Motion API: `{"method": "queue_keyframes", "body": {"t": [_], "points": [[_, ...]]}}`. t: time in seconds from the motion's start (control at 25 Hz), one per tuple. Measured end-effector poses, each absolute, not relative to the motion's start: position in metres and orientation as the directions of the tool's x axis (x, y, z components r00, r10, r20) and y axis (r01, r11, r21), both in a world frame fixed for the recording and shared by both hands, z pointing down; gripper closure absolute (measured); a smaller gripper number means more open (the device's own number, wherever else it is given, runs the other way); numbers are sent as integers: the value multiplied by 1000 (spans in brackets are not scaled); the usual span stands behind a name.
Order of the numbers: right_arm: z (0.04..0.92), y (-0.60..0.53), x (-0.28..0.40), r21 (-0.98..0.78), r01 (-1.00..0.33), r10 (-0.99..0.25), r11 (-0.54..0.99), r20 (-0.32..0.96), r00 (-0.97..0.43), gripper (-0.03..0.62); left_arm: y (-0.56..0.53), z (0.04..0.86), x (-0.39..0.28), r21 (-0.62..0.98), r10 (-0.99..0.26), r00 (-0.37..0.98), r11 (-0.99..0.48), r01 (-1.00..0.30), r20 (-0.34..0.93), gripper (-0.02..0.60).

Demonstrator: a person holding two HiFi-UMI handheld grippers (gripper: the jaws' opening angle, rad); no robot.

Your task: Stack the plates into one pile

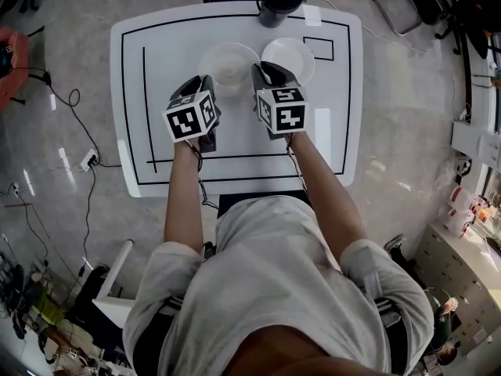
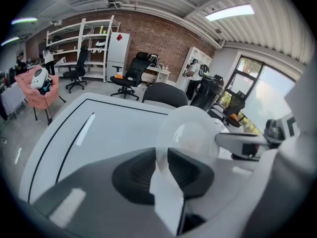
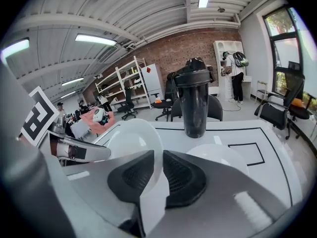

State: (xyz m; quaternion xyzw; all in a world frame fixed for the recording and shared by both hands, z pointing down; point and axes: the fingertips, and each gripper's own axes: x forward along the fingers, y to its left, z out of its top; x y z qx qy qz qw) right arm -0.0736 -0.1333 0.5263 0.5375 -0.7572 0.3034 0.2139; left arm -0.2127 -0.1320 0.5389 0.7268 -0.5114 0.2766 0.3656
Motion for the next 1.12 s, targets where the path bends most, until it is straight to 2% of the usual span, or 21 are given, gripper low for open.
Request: {"method": "queue_keyframes", "body": {"t": [1.12], "points": [[533,-93,24,-227,-971,-711,82,669,-216,539,-115,545,-113,227,-472,393,-371,-901,789,505]]}}
